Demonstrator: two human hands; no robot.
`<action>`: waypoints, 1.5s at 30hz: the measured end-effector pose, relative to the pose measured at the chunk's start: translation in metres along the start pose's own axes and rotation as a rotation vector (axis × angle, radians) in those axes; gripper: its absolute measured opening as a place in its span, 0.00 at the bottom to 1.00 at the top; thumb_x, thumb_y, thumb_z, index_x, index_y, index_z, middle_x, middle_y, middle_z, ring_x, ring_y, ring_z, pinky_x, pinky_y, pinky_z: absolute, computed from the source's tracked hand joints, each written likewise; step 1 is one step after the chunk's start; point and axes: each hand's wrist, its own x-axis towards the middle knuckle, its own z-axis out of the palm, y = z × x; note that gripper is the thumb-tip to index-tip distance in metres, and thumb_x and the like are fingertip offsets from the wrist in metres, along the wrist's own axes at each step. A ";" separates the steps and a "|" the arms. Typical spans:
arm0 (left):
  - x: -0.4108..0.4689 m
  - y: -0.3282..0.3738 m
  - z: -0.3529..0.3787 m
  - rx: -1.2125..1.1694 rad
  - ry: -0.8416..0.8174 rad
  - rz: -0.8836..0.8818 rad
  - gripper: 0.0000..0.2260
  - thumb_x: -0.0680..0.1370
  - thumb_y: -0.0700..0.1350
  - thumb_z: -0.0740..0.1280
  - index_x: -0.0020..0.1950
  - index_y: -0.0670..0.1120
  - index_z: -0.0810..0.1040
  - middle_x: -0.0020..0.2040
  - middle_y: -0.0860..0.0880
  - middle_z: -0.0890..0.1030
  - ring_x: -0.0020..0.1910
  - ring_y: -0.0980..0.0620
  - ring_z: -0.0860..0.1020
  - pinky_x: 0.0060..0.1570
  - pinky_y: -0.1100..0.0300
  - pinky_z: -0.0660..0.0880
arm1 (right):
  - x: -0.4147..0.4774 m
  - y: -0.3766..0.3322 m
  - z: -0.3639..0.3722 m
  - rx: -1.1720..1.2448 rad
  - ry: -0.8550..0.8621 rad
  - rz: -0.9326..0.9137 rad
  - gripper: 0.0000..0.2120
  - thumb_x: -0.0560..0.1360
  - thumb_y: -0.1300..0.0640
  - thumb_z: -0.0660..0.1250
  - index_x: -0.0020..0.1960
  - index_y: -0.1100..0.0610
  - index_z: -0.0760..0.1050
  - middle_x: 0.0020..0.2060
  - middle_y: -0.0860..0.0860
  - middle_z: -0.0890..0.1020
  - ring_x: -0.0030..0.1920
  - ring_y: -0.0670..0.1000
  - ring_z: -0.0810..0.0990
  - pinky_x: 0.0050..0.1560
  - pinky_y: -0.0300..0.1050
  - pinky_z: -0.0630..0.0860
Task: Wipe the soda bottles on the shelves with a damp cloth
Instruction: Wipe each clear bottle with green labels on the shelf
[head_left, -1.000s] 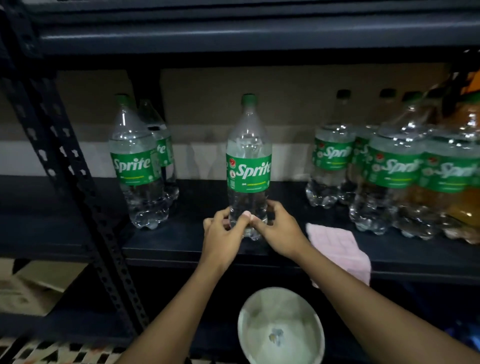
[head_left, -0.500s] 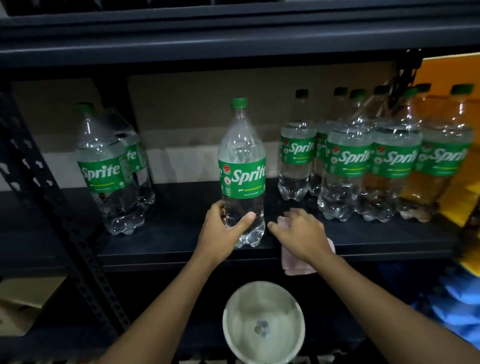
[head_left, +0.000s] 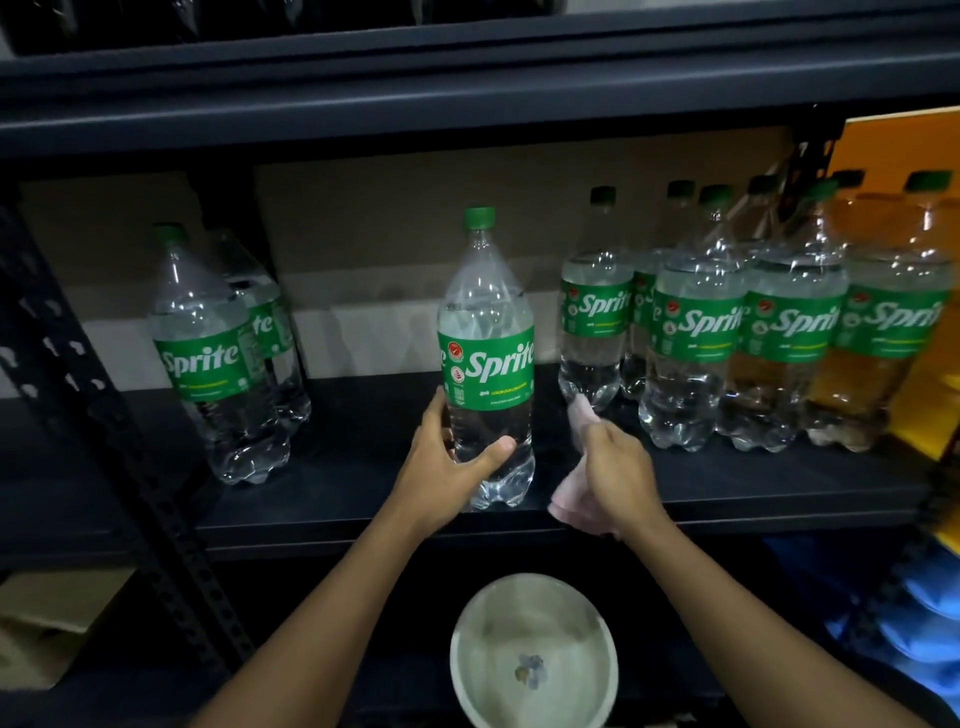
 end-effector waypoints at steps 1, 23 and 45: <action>0.002 0.002 -0.002 0.003 -0.030 0.008 0.49 0.64 0.70 0.80 0.80 0.63 0.61 0.72 0.54 0.76 0.68 0.57 0.78 0.69 0.47 0.77 | -0.007 -0.010 0.003 0.176 -0.024 -0.019 0.19 0.85 0.48 0.57 0.70 0.50 0.78 0.63 0.43 0.81 0.61 0.38 0.79 0.62 0.37 0.72; 0.022 0.003 0.001 -0.141 -0.225 0.042 0.43 0.62 0.65 0.84 0.70 0.63 0.67 0.65 0.60 0.81 0.59 0.52 0.85 0.60 0.45 0.83 | 0.049 -0.194 0.021 -0.480 0.267 -0.899 0.16 0.85 0.51 0.54 0.66 0.55 0.75 0.65 0.54 0.74 0.58 0.62 0.72 0.57 0.57 0.73; 0.073 0.098 0.018 -0.717 0.016 0.042 0.34 0.77 0.71 0.61 0.62 0.43 0.85 0.60 0.37 0.85 0.63 0.36 0.83 0.72 0.34 0.72 | -0.013 -0.035 0.079 -0.101 0.472 -0.798 0.27 0.87 0.52 0.49 0.83 0.60 0.48 0.83 0.57 0.53 0.82 0.61 0.54 0.80 0.57 0.56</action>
